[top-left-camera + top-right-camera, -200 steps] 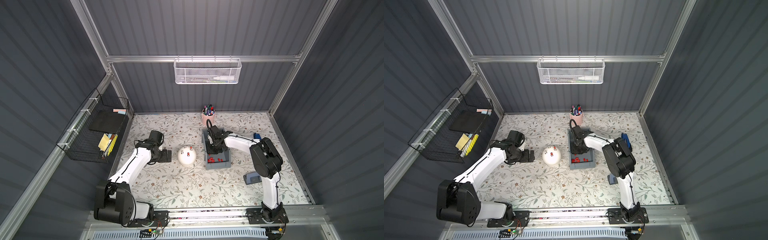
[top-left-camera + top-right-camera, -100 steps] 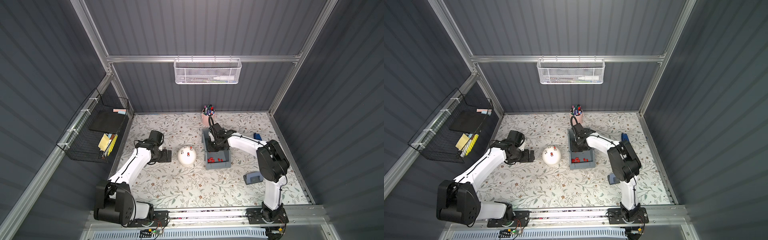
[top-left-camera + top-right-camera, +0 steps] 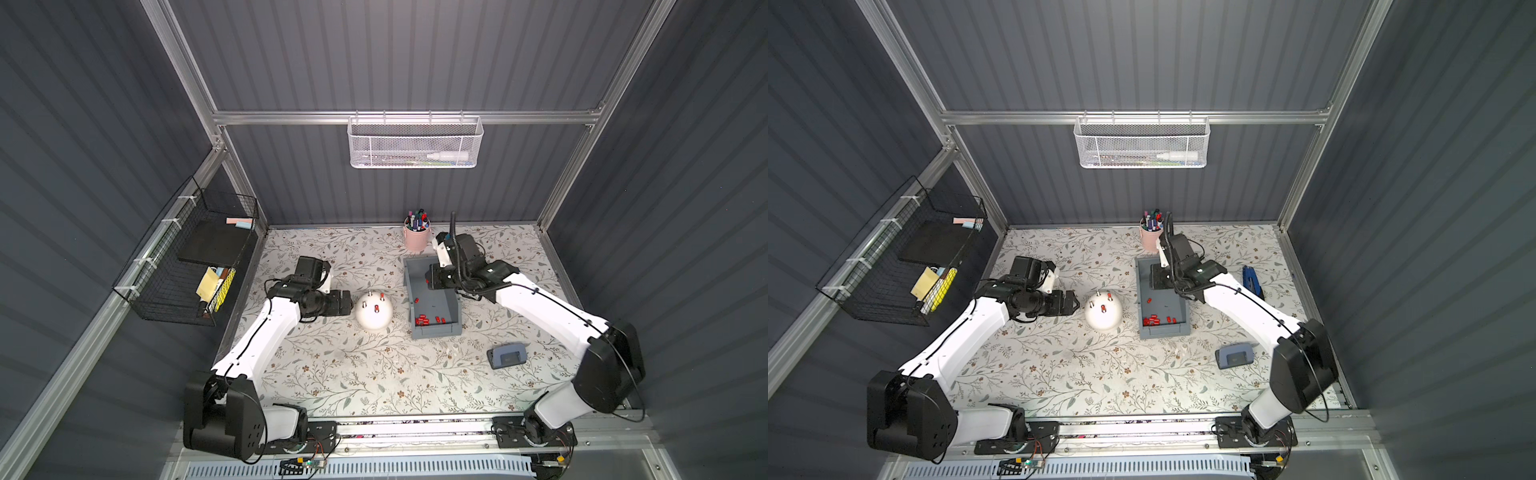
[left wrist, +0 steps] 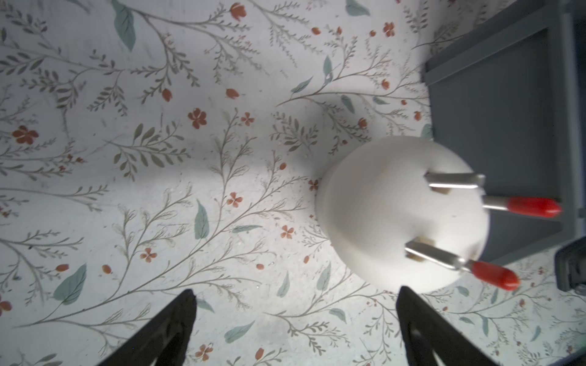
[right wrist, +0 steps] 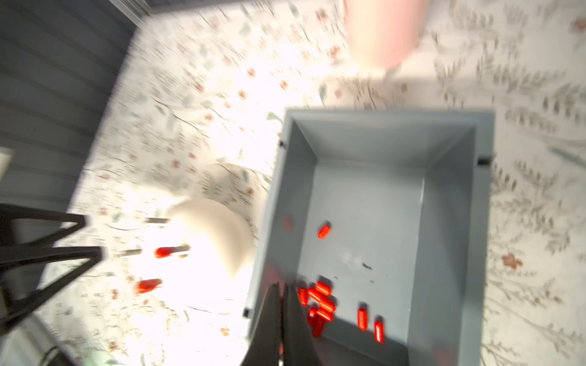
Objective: Cover the protruding screws with screw protection sleeves
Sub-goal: Pick up the screw protection sleeve from the storage box.
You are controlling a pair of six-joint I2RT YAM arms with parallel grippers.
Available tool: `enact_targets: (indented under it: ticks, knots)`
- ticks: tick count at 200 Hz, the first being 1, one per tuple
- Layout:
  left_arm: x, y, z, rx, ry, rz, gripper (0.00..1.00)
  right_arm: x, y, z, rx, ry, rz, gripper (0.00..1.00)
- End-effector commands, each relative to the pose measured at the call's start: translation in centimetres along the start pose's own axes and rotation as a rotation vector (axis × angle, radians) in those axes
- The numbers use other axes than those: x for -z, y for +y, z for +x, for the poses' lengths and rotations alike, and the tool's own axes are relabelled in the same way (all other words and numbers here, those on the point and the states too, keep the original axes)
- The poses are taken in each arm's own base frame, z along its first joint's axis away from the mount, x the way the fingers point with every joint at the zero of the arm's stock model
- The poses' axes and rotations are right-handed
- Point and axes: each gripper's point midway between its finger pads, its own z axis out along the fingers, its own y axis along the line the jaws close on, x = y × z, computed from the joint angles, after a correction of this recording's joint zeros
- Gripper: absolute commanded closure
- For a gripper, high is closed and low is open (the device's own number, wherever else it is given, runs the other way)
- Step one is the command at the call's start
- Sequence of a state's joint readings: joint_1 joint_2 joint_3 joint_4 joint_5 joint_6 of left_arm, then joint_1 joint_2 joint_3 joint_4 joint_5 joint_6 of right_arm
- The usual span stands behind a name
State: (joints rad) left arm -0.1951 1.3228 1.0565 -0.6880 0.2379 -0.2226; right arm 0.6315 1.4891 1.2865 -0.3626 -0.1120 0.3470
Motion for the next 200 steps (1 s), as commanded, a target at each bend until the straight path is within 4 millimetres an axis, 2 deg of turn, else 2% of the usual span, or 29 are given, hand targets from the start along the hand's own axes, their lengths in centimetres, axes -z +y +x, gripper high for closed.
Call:
enact_targets:
  ticks: [1,22,50,78,89,112,128,152,190,200]
  knots:
    - [2.9,-3.9,-2.9,-0.071,-0.097,0.113,0.03,3.0,4.0,-3.0,0.060,-0.159,-0.164,0.98]
    - [4.4,-6.6,-3.7,-0.128,-0.154,0.228,0.03,5.2,7.6,-4.5,0.103,-0.275,-0.310,0.98]
    - [4.7,-7.6,-3.5,-0.153,-0.230,0.301,0.03,7.1,12.3,-5.0,0.213,-0.349,-0.457,0.96]
    - [6.2,-11.1,-1.1,-0.249,-0.234,0.553,0.04,8.8,15.6,-4.8,0.318,-0.425,-0.543,0.98]
    - [7.1,-11.9,-0.5,-0.304,-0.254,0.607,0.03,9.5,16.7,-4.8,0.349,-0.459,-0.571,0.99]
    - [8.4,-12.8,0.3,-0.374,-0.297,0.670,0.05,10.3,18.1,-5.1,0.383,-0.515,-0.609,1.00]
    - [8.8,-13.3,0.3,-0.394,-0.332,0.708,0.11,10.6,18.5,-5.5,0.385,-0.534,-0.619,1.00]
    - [9.6,-14.0,-0.4,-0.371,-0.356,0.759,0.19,11.3,19.7,-5.0,0.411,-0.512,-0.694,1.00]
    - [12.1,-15.7,-1.7,-0.348,-0.423,0.885,0.37,11.4,20.6,-4.1,0.415,-0.485,-0.736,1.00]
    - [12.8,-16.0,-2.0,-0.352,-0.450,0.905,0.38,11.3,20.7,-3.9,0.417,-0.482,-0.740,1.00]
